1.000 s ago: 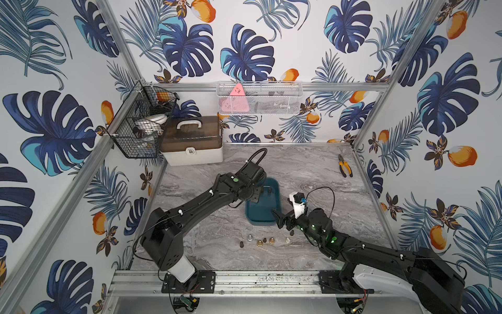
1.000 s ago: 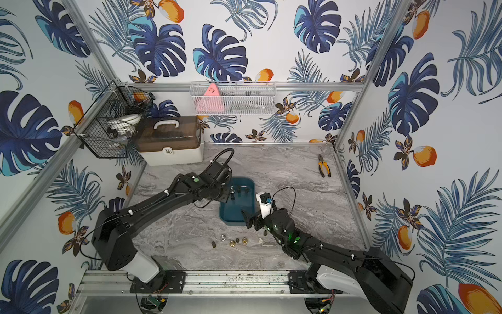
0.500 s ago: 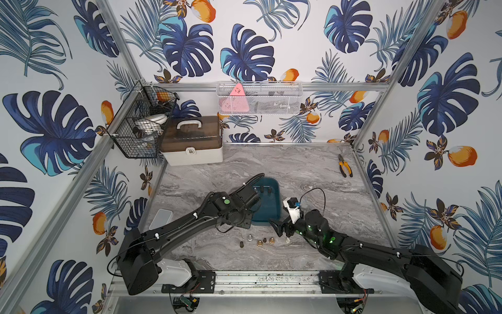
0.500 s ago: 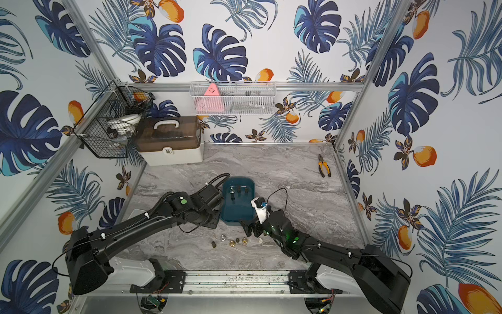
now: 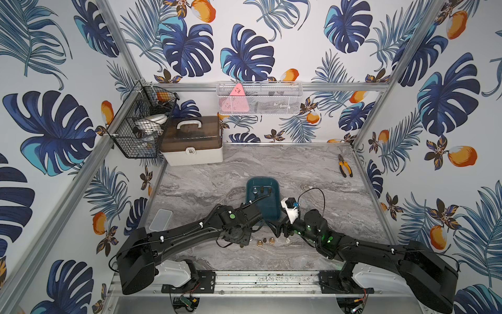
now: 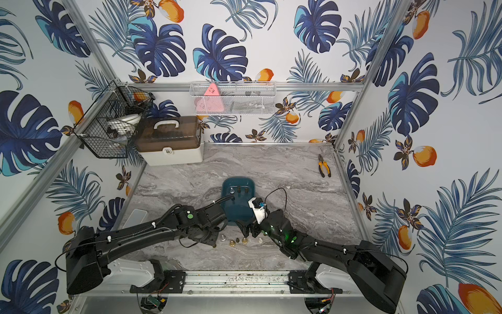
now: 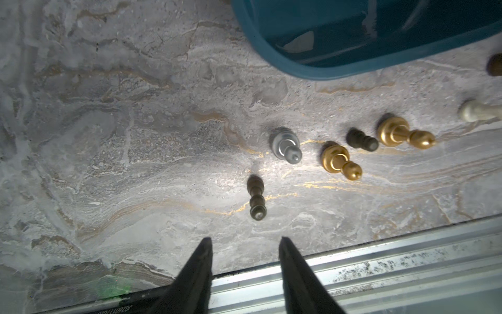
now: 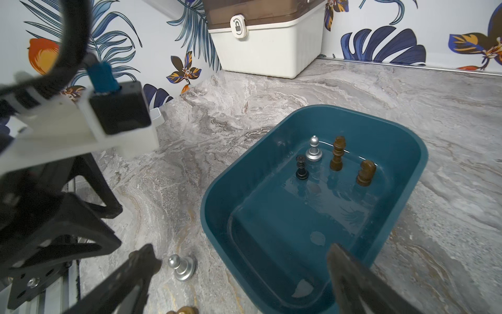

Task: Put the chess pieces into the storage box
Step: Pick up the chess piece at the center of the board.

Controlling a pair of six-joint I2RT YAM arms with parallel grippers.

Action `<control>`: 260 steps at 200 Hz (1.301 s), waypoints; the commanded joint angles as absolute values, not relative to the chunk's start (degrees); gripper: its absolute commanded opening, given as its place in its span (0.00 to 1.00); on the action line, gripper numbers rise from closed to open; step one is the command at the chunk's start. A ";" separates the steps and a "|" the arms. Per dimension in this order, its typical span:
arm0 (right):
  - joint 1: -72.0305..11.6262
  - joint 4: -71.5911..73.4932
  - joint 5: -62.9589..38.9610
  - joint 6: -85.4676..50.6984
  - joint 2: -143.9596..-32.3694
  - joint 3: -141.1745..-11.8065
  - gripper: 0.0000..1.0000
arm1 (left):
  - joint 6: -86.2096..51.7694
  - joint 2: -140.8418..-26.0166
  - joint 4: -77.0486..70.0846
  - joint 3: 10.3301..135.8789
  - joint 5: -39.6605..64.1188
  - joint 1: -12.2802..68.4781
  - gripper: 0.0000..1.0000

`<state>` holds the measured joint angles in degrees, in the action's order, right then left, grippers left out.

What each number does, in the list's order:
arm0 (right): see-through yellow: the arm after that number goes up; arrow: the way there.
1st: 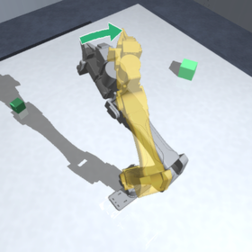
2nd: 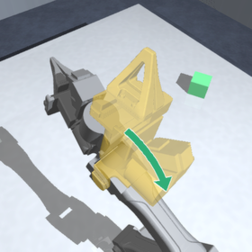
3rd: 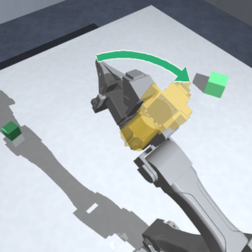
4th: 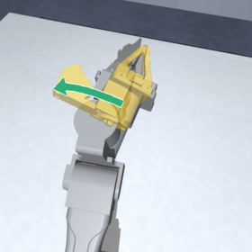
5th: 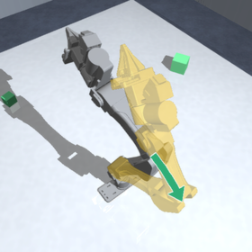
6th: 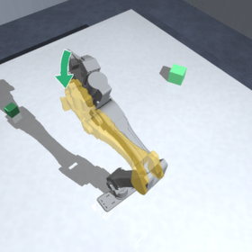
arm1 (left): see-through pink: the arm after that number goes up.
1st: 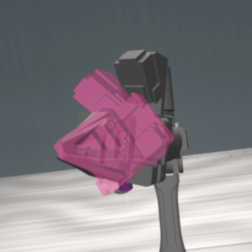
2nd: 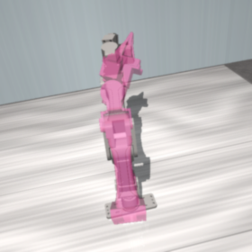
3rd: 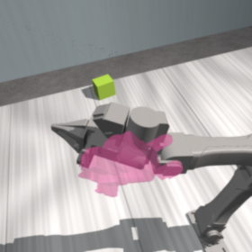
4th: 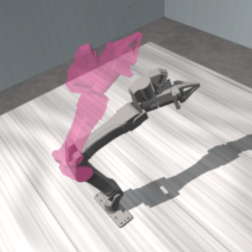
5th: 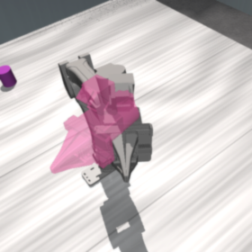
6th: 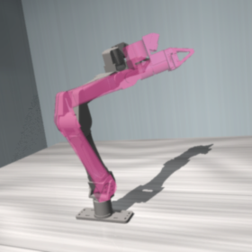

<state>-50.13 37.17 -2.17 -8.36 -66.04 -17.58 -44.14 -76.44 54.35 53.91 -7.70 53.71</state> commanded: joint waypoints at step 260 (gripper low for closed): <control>-50.19 36.87 1.01 -8.10 -62.43 -17.31 1.00 | -47.01 -84.20 43.79 48.53 -6.23 53.79 0.24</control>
